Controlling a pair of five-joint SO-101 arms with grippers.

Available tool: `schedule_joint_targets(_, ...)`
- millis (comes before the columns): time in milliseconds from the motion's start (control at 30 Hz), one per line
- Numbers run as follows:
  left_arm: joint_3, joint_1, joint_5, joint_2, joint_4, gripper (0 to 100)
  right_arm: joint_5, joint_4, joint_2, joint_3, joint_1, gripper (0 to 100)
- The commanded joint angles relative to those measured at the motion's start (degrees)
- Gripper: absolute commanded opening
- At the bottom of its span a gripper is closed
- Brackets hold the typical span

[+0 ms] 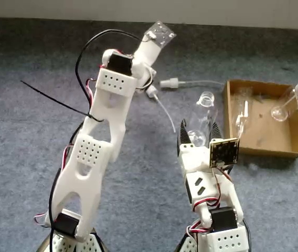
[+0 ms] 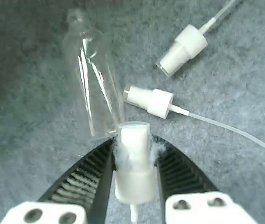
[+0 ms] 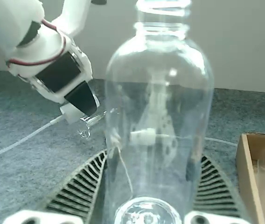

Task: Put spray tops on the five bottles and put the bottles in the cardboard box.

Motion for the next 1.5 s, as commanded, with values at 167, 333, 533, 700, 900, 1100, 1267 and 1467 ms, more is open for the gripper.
schedule_joint_targets(167, -2.42, -0.13, -0.26, -15.96, 0.53, 0, -0.44, 0.22, -0.13, 9.89, -0.75, 18.8)
schedule_joint_targets(333, -2.42, 0.75, -0.26, -21.67, 0.53, 0, -0.44, 0.22, -0.31, 9.89, -0.84, 18.8)
schedule_joint_targets(533, -2.42, 1.98, -0.18, -30.11, 0.53, 0, -0.26, 0.22, -0.57, 9.89, -3.21, 18.8)
schedule_joint_targets(700, -2.42, 1.98, -0.18, -38.11, 1.05, 0, -0.18, -0.13, -0.57, 9.89, -3.65, 18.8)
schedule_joint_targets(900, -2.24, 3.47, 0.26, -45.67, 2.11, 0, -0.18, -0.22, -0.66, 9.89, -6.64, 18.8)
schedule_joint_targets(1100, -2.15, 3.12, 11.08, -50.51, 2.20, 0, -0.26, -0.22, -0.66, 9.89, -10.51, 18.8)
schedule_joint_targets(1267, -2.07, 3.56, 16.97, -52.62, 2.46, 0, -0.44, -0.31, -0.66, 9.89, -12.35, 18.8)
schedule_joint_targets(1467, -1.98, 3.47, 23.03, -54.29, 2.55, 0, -0.44, -0.31, -0.66, 9.89, -14.64, 18.8)
